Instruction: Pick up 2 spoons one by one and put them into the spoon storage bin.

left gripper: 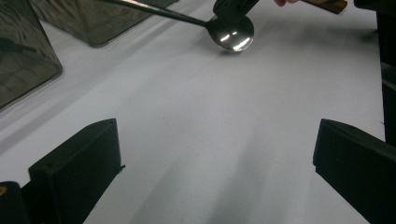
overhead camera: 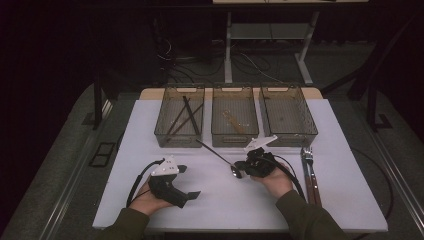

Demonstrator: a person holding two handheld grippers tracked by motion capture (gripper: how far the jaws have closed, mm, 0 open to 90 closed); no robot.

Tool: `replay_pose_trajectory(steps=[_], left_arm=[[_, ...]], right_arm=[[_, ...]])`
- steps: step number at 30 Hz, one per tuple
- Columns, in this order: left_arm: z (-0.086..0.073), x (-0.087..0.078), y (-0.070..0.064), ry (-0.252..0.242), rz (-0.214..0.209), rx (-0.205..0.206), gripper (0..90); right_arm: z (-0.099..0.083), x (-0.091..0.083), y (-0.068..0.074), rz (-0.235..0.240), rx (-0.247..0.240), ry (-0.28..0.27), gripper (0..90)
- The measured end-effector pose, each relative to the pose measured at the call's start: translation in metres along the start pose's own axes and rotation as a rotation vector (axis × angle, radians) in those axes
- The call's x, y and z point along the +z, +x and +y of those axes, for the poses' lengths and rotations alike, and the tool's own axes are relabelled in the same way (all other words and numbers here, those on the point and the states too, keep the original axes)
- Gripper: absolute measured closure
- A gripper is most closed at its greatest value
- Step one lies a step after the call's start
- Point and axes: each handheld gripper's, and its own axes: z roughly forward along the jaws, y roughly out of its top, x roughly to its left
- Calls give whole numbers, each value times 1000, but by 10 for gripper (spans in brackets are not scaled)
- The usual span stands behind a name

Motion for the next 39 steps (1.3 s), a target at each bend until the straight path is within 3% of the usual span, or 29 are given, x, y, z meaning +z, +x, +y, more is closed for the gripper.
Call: replay_pose_trajectory(steps=[13,39], left_arm=[[0,0,0,-5,2,2,0],[-1,1,2,-1,5,6,0]], right_arm=[[3,-21,-5,-15,-3,-49,887],[22,-56,-36,-117,85,-153,886]])
